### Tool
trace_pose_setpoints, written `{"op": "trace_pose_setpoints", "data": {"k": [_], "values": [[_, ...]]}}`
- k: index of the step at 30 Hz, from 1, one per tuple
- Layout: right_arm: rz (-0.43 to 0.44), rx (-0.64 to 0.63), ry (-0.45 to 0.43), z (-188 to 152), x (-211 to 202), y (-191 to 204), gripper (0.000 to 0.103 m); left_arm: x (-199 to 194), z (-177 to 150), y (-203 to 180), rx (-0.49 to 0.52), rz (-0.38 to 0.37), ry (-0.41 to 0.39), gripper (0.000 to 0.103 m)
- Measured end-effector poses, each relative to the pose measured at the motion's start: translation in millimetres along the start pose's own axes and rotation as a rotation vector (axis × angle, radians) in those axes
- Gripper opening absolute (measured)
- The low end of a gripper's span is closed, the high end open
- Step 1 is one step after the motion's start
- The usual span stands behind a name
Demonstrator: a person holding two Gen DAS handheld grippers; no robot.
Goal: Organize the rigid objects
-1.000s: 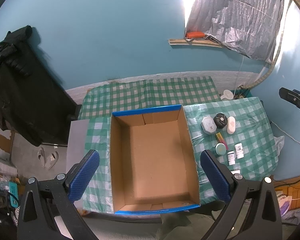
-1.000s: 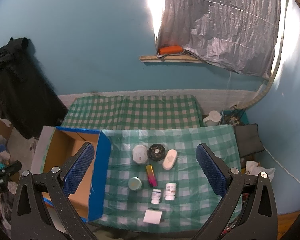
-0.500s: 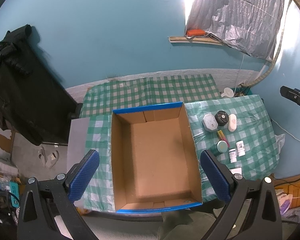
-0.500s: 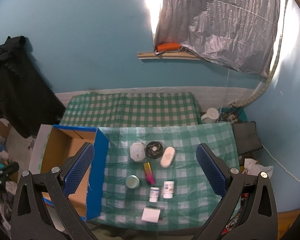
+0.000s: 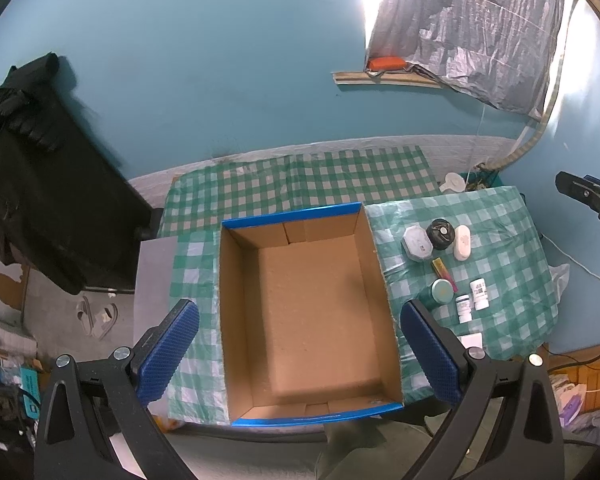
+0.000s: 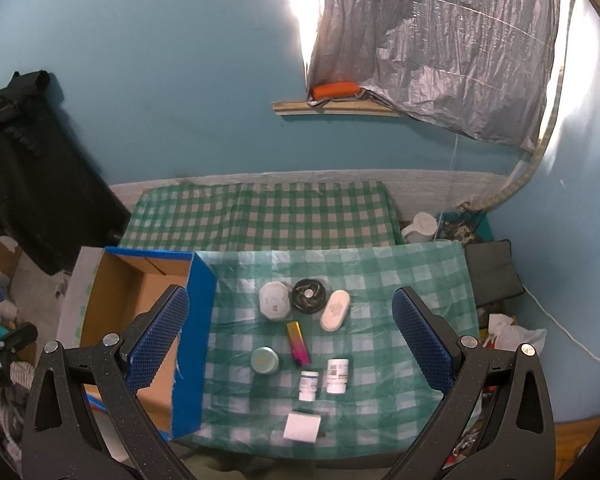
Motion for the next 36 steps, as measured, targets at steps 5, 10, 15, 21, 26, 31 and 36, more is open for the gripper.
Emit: {"op": "trace_pose_setpoints", "data": {"k": [5, 10, 15, 21, 26, 31, 36], "values": [[-0.002, -0.002, 0.0, -0.1, -0.8, -0.1, 0.101, 0.3, 1.0, -2.3, 0.002, 0.0, 0.0, 0.102], [-0.002, -0.002, 0.002, 0.5, -0.3, 0.0, 0.101, 0.7, 0.4, -2.4, 0.0, 0.0, 0.0, 0.102], [-0.001, -0.003, 0.001, 0.3, -0.3, -0.2, 0.101, 0.4, 2.2, -2.3, 0.001, 0.001, 0.001, 0.102], [-0.002, -0.002, 0.001, 0.2, -0.4, 0.0, 0.101, 0.3, 2.0, -2.1, 0.001, 0.001, 0.001, 0.102], [-0.002, -0.003, 0.002, -0.5, -0.8, 0.5, 0.101, 0.6, 2.0, -2.2, 0.002, 0.0, 0.001, 0.102], [-0.002, -0.004, 0.002, -0.1, -0.8, 0.7, 0.101, 0.5, 2.5, -2.2, 0.001, -0.001, 0.001, 0.102], [-0.002, -0.002, 0.004, -0.4, -1.0, 1.1, 0.101, 0.7, 1.9, -2.8, 0.001, 0.0, 0.002, 0.102]]}}
Point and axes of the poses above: each gripper's, at about its wrist camera, not at the fingertips, and x roughly the way its jaws point, y to its left, z to its top, the point moved 4 cm from there along x, roughly the way its jaws point, and after that the axes turned 15 degrees about -z, right-handed, at the moved point
